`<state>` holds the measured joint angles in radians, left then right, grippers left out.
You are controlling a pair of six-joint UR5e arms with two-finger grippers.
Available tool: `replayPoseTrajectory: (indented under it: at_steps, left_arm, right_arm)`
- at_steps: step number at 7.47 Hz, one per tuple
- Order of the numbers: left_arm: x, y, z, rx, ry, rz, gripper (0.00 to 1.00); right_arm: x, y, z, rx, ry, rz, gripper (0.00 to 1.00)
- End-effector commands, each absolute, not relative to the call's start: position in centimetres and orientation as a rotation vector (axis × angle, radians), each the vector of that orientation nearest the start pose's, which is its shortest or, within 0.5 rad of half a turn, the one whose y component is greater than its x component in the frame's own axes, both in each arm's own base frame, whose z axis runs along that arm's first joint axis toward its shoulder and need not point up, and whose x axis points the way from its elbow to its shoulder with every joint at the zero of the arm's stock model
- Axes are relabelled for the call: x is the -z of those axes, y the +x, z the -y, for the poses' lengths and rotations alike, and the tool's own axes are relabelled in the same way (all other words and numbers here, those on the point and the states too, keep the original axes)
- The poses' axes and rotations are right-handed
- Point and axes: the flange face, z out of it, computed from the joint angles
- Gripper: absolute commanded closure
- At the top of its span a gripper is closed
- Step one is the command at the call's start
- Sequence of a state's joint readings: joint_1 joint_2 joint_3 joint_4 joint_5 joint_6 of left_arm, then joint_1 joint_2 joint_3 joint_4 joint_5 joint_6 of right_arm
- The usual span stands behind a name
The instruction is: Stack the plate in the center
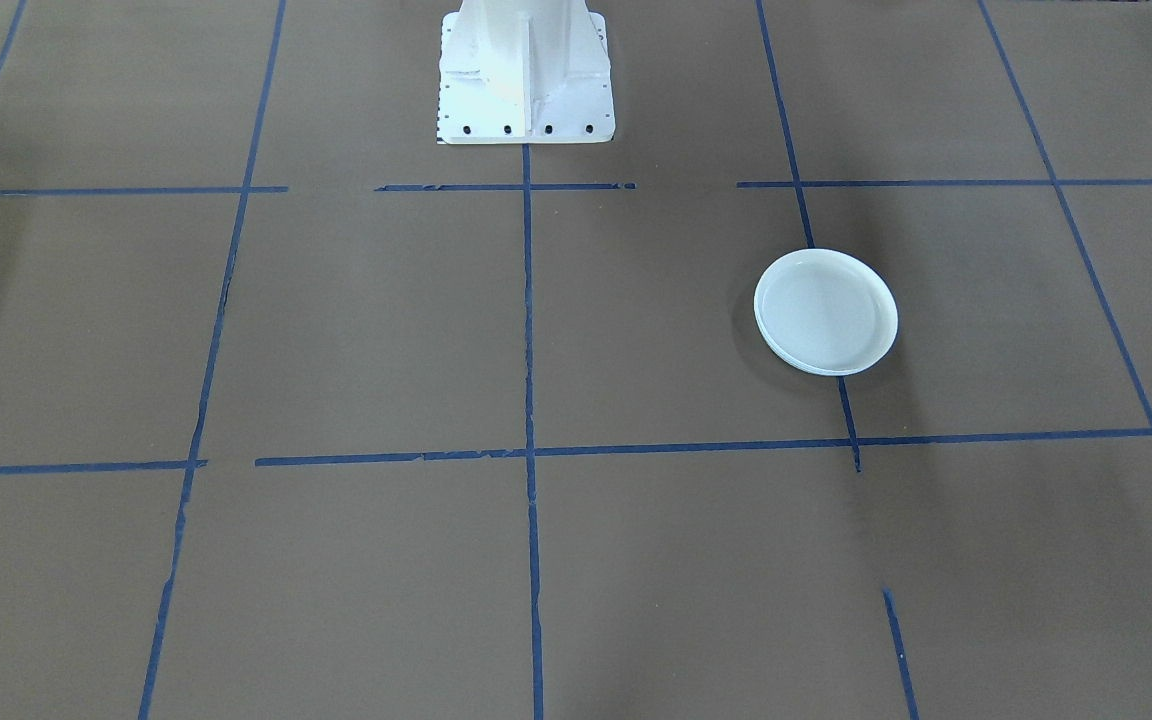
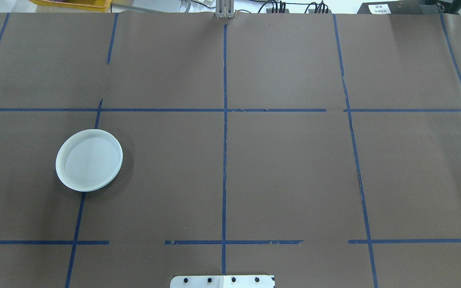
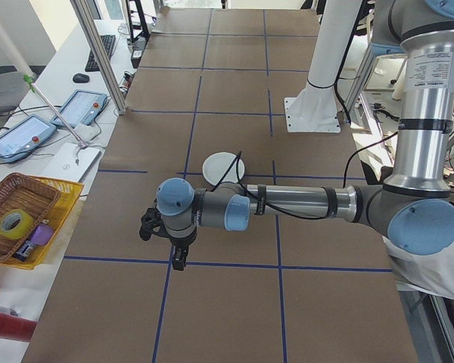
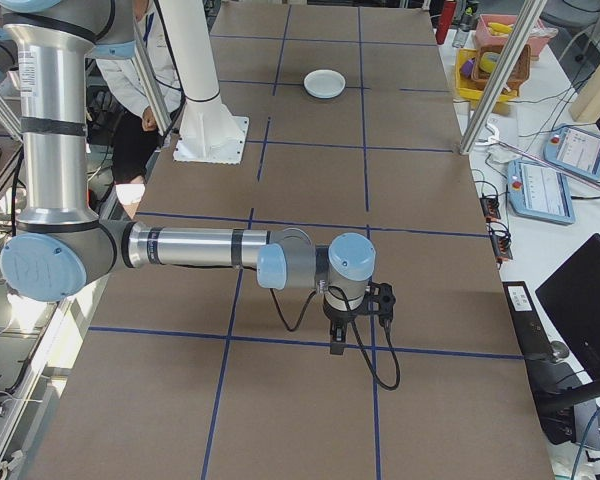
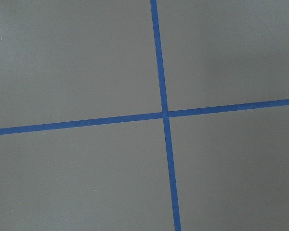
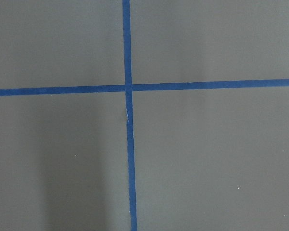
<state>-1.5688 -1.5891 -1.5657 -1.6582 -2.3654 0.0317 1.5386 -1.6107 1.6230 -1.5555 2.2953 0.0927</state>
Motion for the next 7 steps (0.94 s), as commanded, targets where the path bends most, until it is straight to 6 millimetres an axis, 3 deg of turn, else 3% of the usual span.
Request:
replayPoseTrajectory:
  at_steps: [1, 7]
  left_arm:
    - [-64.3, -6.08, 50.63, -0.071, 0.104, -0.791, 0.0]
    - [-64.88, -5.91, 50.58, -0.07, 0.093, -0.793, 0.0]
  right_arm:
    - [-65.42, 5.19, 47.89, -0.049, -0.019, 0.724, 0.0]
    - [-65.42, 5.19, 47.89, -0.049, -0.019, 0.724, 0.0]
